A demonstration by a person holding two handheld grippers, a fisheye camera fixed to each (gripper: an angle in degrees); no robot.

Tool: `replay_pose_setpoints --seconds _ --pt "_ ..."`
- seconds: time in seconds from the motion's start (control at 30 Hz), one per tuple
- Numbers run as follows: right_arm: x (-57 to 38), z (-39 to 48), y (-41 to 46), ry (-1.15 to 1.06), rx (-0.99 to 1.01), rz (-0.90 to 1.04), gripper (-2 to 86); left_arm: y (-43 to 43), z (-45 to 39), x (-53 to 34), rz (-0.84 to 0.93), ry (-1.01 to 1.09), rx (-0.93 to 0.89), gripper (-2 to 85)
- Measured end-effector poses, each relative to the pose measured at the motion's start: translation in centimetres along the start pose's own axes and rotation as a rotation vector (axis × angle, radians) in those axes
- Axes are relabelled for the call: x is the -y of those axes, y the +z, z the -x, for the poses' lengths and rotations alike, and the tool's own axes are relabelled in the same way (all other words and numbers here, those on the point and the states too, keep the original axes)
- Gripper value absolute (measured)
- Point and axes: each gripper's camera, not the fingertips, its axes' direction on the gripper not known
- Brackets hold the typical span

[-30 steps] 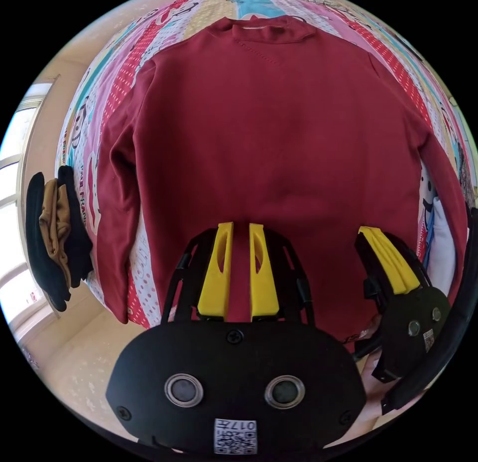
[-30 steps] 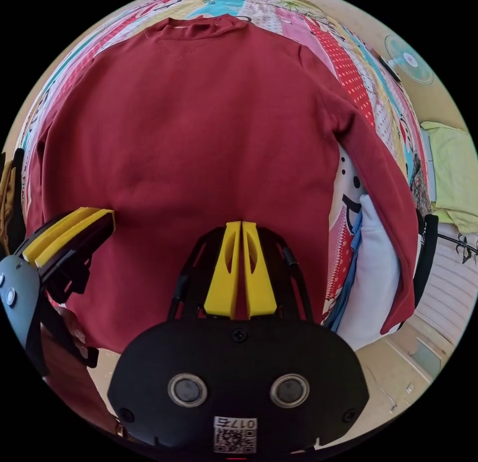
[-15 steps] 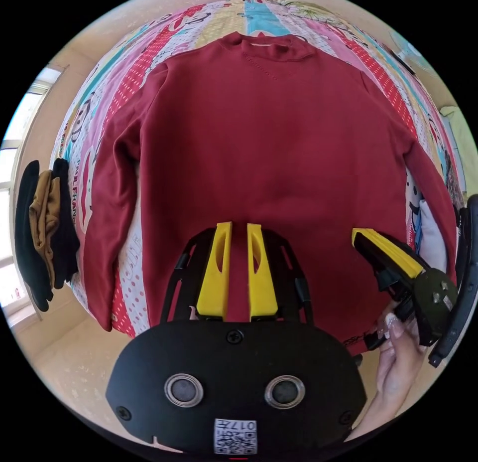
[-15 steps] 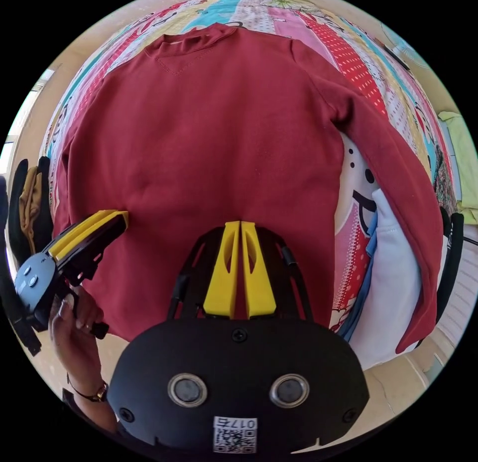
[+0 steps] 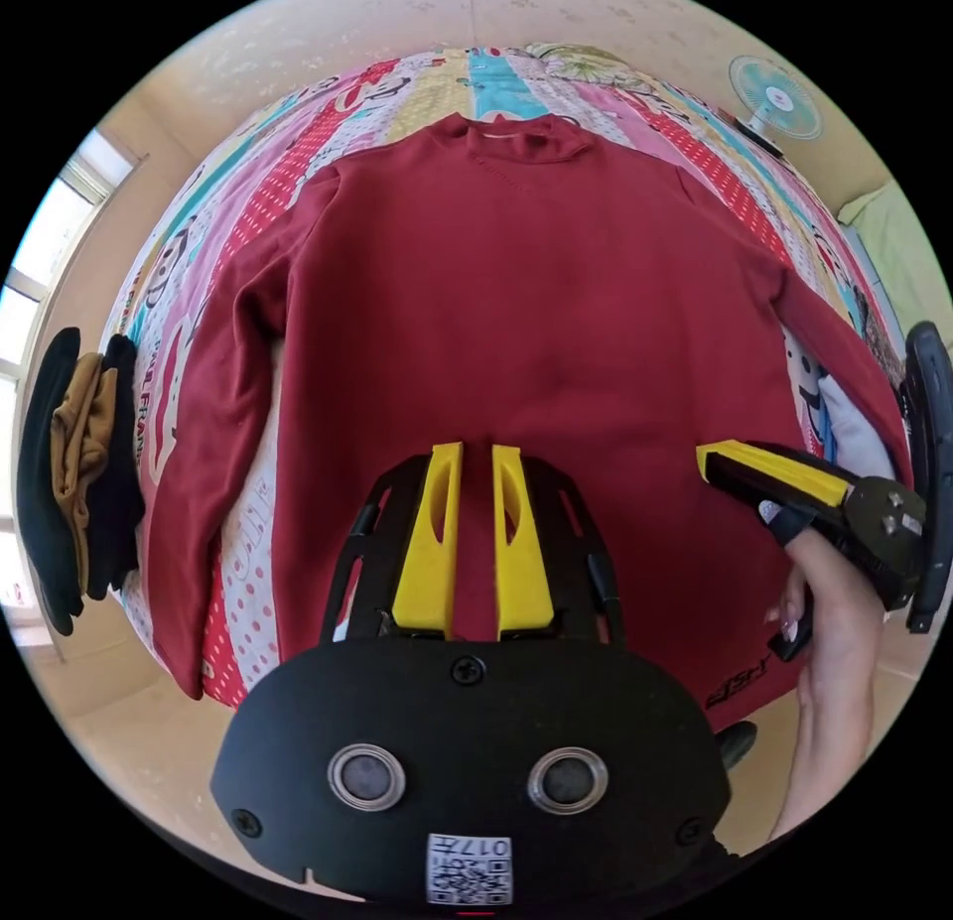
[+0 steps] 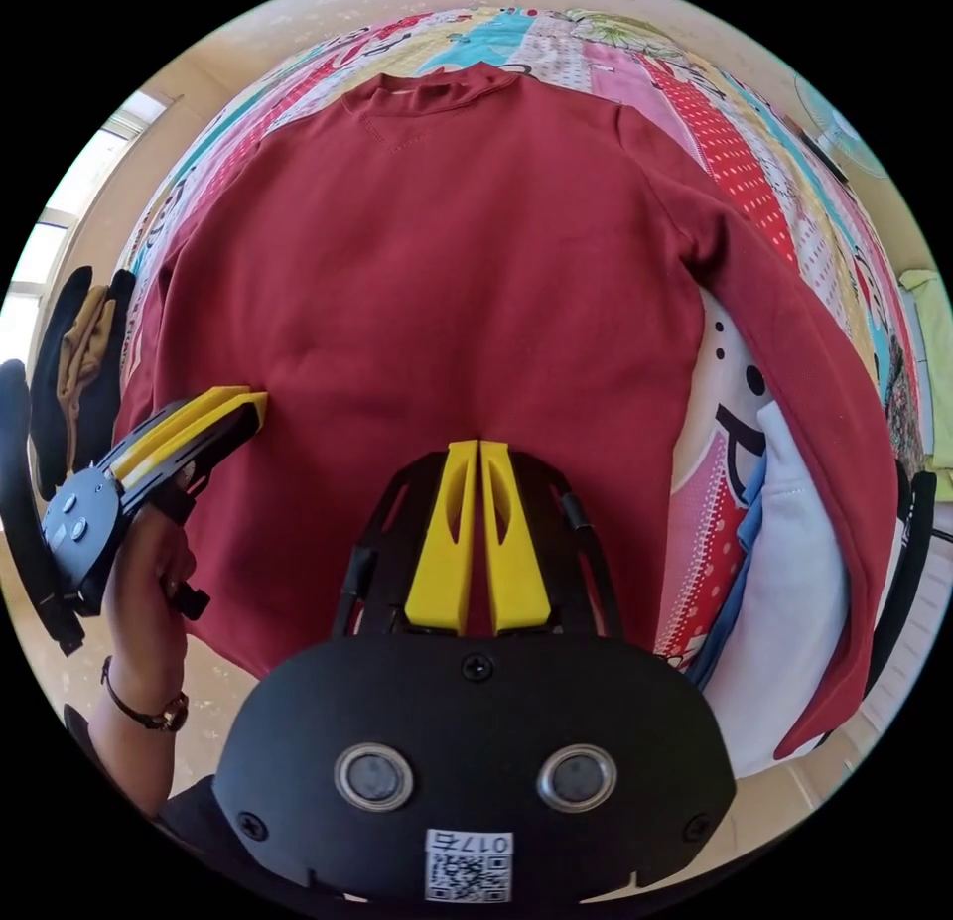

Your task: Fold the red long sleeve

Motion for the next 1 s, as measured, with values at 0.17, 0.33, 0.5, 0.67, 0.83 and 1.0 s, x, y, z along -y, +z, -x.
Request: replay_pose_setpoints --seconds 0.17,0.33,0.5,0.67,0.83,1.0 --pt "-0.8 0.7 0.8 -0.083 -0.036 0.029 0.4 0.5 2.5 -1.7 -0.02 -0.017 -0.038 5.9" --pt "-3.2 0.6 1.5 -0.037 -0.02 -0.053 0.6 1.4 6.1 -3.0 -0.026 -0.093 -0.153 5.9" --pt "-5.7 0.4 1.0 -0.087 0.01 -0.101 1.3 1.5 8.3 -4.4 -0.025 -0.097 -0.17 5.3" --pt "-8.9 -0.1 -3.4 -0.196 0.163 -0.195 3.5 -1.9 15.3 -8.6 -0.146 -0.19 -0.357 0.7" --pt "-12.0 0.3 -6.3 -0.241 0.207 -0.207 6.1 -7.6 24.1 -16.3 -0.234 -0.394 -0.153 1.2" --pt "-13.8 3.2 -7.1 -0.348 0.218 -0.215 7.5 -8.0 34.0 -24.0 -0.212 -0.668 -0.232 8.7"
